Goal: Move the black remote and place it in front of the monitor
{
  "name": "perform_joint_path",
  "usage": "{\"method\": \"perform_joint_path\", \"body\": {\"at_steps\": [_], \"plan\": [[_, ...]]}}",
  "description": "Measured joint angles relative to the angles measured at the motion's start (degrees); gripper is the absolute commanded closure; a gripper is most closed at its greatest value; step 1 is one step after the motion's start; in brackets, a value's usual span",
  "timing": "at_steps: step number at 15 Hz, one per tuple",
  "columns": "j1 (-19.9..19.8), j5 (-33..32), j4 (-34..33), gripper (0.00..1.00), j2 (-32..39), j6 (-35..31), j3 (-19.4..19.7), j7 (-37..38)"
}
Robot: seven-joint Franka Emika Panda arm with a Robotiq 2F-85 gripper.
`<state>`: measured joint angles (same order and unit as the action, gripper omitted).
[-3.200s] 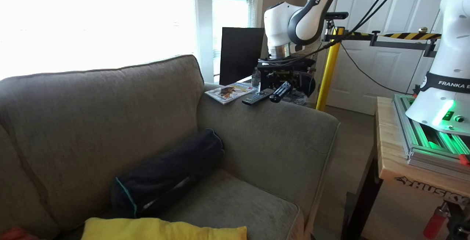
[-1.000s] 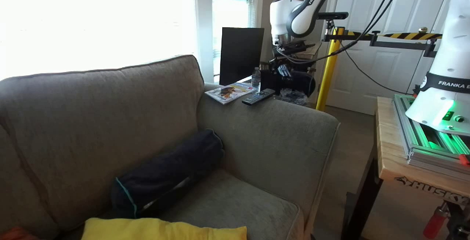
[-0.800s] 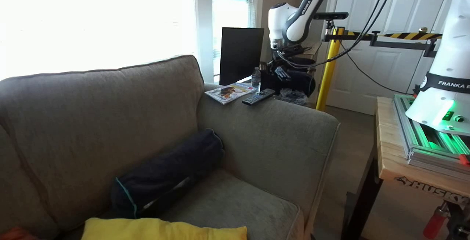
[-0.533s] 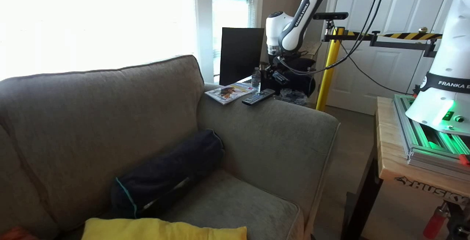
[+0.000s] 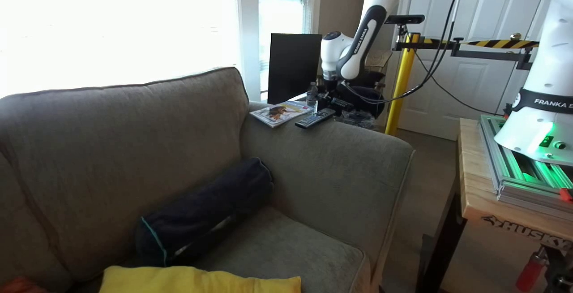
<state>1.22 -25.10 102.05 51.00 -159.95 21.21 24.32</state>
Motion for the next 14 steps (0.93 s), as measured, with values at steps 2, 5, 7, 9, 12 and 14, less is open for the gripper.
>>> {"method": "perform_joint_path", "body": {"at_steps": [2,5,7,9,12,14], "plan": [[0.64,0.0,-0.71,0.55,0.69,0.0,0.39,-0.01],[0.82,0.21,-0.86,0.8,0.75,-0.01,0.57,-0.34],[0.87,0.11,-0.86,0.8,1.21,-1.94,0.66,-3.93],[0.75,0.1,-1.03,0.8,2.35,-5.15,0.72,-9.26],[0.14,0.1,-1.42,0.8,4.15,-9.48,0.46,-17.69],[-0.99,0.1,-2.12,0.8,5.29,-11.67,-0.68,-23.5]]}}
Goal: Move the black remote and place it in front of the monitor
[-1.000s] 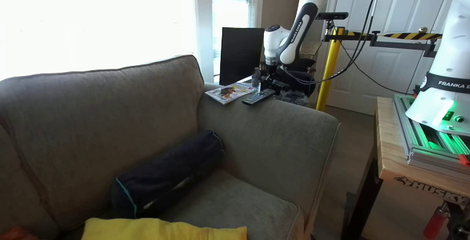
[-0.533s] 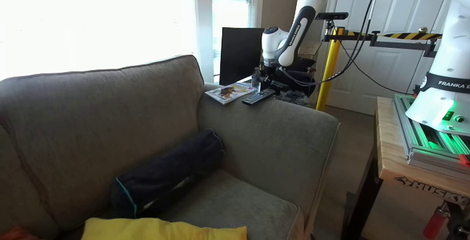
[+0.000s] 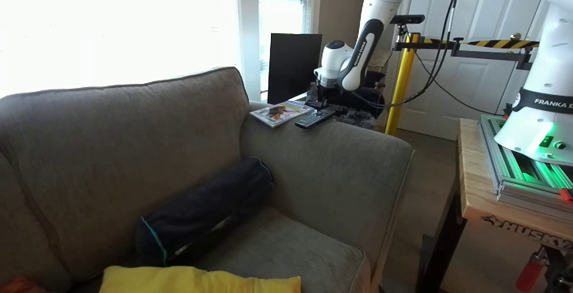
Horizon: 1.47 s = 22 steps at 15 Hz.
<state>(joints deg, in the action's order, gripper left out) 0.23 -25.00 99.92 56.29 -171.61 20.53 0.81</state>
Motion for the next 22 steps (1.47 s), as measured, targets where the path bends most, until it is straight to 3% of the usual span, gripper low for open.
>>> {"method": "perform_joint_path", "body": {"at_steps": [4,17,18,20,22], "plan": [[-2.1,0.07,-2.38,0.8,3.09,-0.78,-2.46,-6.84],[-3.8,8.49,-11.3,0.8,10.86,9.95,-6.3,-6.43],[-3.92,8.76,-11.96,0.3,11.16,10.75,-6.51,-6.3],[-4.08,9.08,-13.14,0.22,11.66,12.27,-6.76,-5.87],[-4.26,9.11,-14.13,0.08,11.98,13.1,-6.76,-5.5]]}}
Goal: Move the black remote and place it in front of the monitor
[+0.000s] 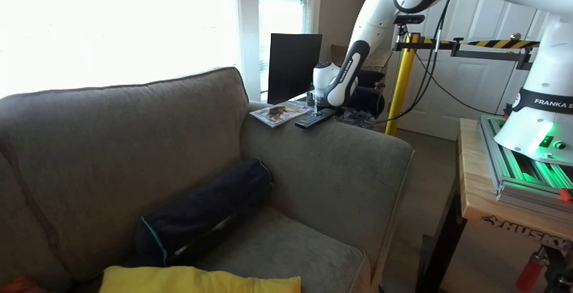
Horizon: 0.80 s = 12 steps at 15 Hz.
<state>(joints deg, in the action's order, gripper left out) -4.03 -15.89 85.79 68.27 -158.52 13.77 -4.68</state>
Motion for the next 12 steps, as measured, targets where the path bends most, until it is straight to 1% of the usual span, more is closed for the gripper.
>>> {"method": "perform_joint_path", "body": {"at_steps": [1,4,7,9,12], "plan": [[-0.16,0.0,-0.32,0.0,0.0,0.08,0.04,0.15],[-0.79,0.0,-0.89,0.0,-0.42,-0.09,0.41,0.2],[-1.97,0.0,-0.42,0.0,-2.27,-0.74,0.36,-0.27],[-2.83,0.0,1.09,0.0,-4.48,-1.86,-0.01,-1.32],[-3.74,-0.01,5.89,0.0,-8.88,-5.47,-0.85,-2.97]]}}
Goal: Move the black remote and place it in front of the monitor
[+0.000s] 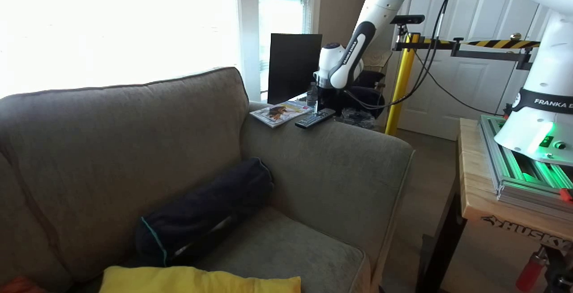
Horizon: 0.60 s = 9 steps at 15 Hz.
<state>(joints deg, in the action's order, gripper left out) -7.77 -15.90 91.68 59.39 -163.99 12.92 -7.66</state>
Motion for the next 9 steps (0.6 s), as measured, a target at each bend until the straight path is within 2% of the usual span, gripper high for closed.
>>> {"method": "perform_joint_path", "body": {"at_steps": [5,9], "plan": [[0.61,0.01,11.54,0.0,-8.74,-4.25,-0.69,0.86],[3.32,0.99,22.7,0.0,-17.84,-4.96,-0.59,6.11]]}}
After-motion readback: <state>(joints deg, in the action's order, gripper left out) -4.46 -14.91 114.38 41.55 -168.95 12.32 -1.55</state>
